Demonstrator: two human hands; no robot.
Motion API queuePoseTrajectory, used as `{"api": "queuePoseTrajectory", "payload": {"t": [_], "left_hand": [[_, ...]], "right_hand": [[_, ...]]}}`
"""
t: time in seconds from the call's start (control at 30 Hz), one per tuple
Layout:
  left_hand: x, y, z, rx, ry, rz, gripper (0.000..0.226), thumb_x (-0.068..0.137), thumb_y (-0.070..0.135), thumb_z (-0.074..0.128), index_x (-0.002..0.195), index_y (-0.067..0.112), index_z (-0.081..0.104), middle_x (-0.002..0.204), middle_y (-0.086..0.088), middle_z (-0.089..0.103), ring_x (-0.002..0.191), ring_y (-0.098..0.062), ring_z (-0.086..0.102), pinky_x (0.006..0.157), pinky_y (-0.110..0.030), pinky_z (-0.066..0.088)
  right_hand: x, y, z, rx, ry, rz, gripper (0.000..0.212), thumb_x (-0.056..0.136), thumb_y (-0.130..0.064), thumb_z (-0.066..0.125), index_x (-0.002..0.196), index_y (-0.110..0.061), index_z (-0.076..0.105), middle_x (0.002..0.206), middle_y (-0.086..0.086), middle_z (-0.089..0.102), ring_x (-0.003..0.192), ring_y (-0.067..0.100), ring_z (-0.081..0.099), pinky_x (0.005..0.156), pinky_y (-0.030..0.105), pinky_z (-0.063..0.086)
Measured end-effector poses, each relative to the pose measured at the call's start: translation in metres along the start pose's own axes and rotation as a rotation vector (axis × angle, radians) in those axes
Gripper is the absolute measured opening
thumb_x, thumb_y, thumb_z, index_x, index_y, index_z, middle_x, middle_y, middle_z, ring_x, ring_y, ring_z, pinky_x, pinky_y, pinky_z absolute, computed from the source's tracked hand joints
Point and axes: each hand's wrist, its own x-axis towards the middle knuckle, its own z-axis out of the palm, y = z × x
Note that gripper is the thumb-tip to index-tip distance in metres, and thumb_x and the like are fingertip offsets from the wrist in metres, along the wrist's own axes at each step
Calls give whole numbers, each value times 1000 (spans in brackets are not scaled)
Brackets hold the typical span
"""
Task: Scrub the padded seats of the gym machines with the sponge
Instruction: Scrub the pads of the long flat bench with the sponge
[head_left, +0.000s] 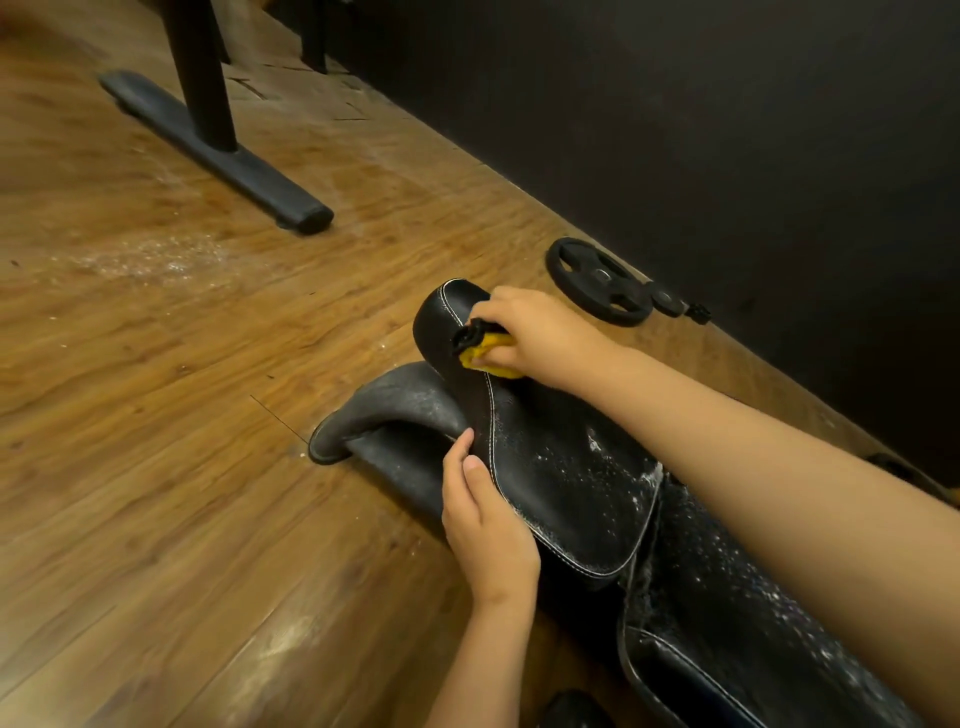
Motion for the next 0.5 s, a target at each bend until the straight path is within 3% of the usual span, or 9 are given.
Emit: {"api": "queuePoseTrajectory", "payload": {"t": [0.13,0.2,0.27,0.37,0.43,0.5], "left_hand": [[-1,1,-4,40,-69,-17,36,106,29,29,131,31,55,129,7,59,120,-10,52,102,-34,43],[-1,5,-9,27,-111,-30,37,106,30,29,131,30,55,125,12,59,119,-5,51,96,-21,42],[3,9,-14,-1,-136,-63,37,105,27,30,127,27,59,118,16,61,116,-3,52,88,-10,39],[12,14,-20,7,-162,-82,36,104,23,34,124,23,64,120,12,62,114,-2,53,84,-6,36],[14,15,-21,36,-181,-58,32,103,23,38,122,23,64,119,12,63,109,1,54,80,-4,35],[12,14,-21,65,-208,-43,27,102,26,41,120,25,62,110,18,62,96,13,53,73,-1,35]], "right_hand": [[-30,-14,8,24,-67,-1,29,84,-35,69,103,-15,62,100,4,55,93,22,56,79,36,45],[-58,-19,10,161,-79,28,25,84,-36,69,97,-16,63,94,0,56,87,16,56,78,37,47],[-87,-22,13,315,-17,107,23,82,-35,71,96,-19,65,91,-4,58,84,9,56,78,33,48],[-127,-29,22,463,81,180,23,80,-31,74,102,-24,69,93,-7,61,89,4,58,81,28,48],[-144,-33,25,493,77,164,26,79,-28,75,105,-25,70,94,-8,62,92,3,58,83,24,47],[-145,-28,26,489,74,162,28,79,-29,75,105,-23,70,96,-7,62,94,4,58,84,25,47]]}}
